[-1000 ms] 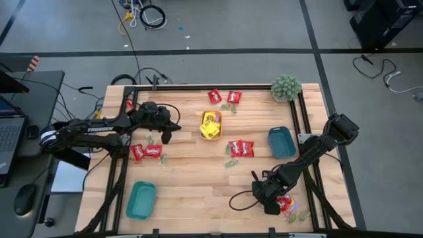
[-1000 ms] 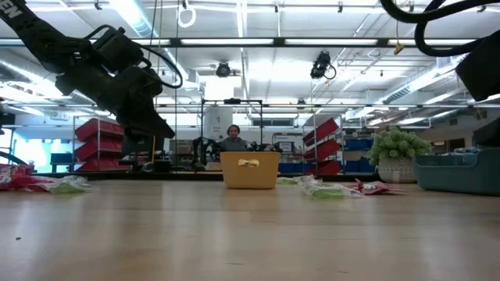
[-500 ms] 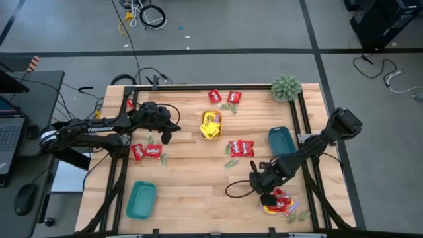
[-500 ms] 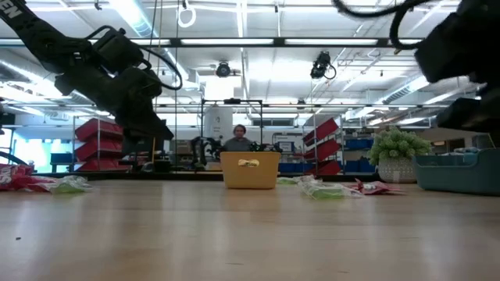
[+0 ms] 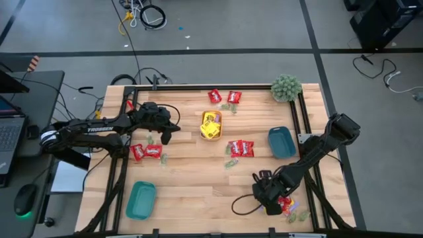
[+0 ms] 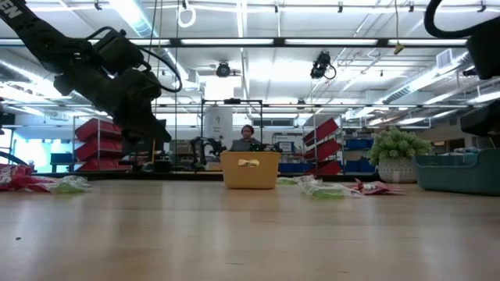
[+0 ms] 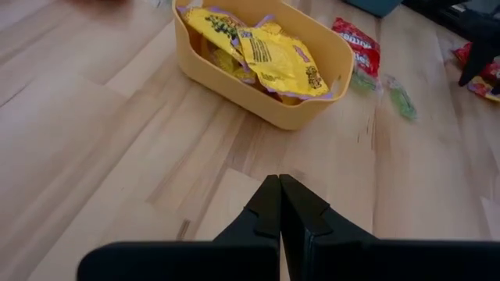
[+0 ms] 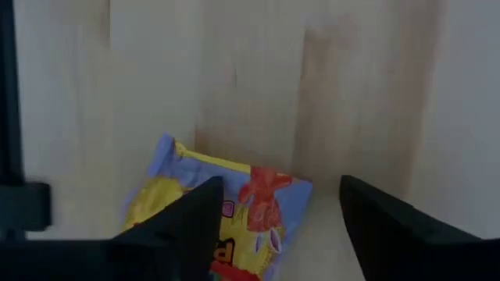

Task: Sort candy
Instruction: Put the yellow packet of candy into the yellow bin

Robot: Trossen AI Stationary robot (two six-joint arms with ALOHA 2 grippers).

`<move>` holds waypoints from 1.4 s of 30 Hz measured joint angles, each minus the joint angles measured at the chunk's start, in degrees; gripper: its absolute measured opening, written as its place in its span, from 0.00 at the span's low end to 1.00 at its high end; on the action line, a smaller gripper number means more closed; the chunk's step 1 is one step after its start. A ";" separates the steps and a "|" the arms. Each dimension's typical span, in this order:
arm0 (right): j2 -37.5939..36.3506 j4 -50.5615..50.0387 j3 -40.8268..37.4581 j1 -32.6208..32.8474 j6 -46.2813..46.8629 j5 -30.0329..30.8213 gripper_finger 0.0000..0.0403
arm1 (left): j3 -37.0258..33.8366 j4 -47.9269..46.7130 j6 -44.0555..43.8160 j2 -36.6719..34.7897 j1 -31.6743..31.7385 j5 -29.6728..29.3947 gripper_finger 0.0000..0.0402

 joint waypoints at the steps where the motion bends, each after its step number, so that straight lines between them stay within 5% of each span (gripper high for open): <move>1: 0.58 0.30 0.14 0.06 -0.52 0.04 0.62 | 0.01 -0.10 0.01 0.00 0.00 0.00 0.00; 6: 1.75 -0.57 0.29 -0.31 -0.89 0.91 0.56 | 0.01 -0.34 0.01 -0.02 0.00 -0.10 0.00; 14: 1.53 -3.19 0.15 -5.07 -5.06 0.08 0.05 | 0.01 -0.14 0.14 -0.02 0.00 -1.02 0.00; 28: -6.58 -4.39 0.72 -23.35 -18.13 3.39 0.00 | 0.01 0.01 1.37 -0.02 0.00 -1.09 0.00; 34: -9.59 -4.40 8.50 -34.91 -26.21 2.87 0.00 | 0.01 1.62 1.30 -0.02 0.00 -1.11 0.00; 42: -0.96 -5.80 24.25 -49.19 -35.86 -0.05 0.00 | 0.01 1.73 0.31 -0.02 0.00 -1.11 0.00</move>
